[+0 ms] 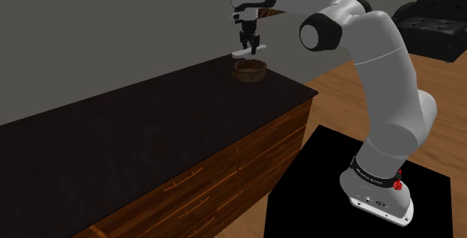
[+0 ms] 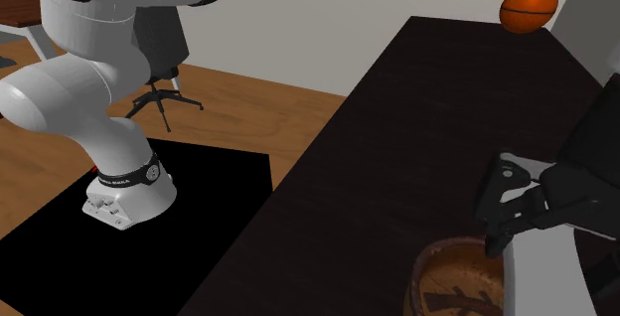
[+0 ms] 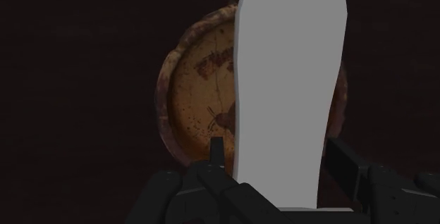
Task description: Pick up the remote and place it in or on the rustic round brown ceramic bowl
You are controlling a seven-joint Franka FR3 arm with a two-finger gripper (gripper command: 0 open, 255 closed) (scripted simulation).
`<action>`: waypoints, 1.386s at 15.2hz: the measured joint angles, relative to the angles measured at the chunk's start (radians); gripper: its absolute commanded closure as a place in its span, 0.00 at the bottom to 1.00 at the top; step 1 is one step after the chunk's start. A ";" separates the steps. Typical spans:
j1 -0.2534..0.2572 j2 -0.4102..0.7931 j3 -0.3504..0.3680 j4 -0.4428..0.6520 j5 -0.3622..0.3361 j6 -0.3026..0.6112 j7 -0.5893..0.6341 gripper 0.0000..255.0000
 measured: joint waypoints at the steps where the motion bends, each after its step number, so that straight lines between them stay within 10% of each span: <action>1: -0.001 0.001 0.000 -0.014 0.000 0.013 -0.004 1.00; 19: 0.015 0.001 0.002 -0.179 0.005 0.178 -0.019 1.00; 20: 0.015 0.001 0.002 -0.179 0.005 0.178 -0.019 0.00; 21: 0.015 0.001 0.002 -0.179 0.005 0.178 -0.019 0.00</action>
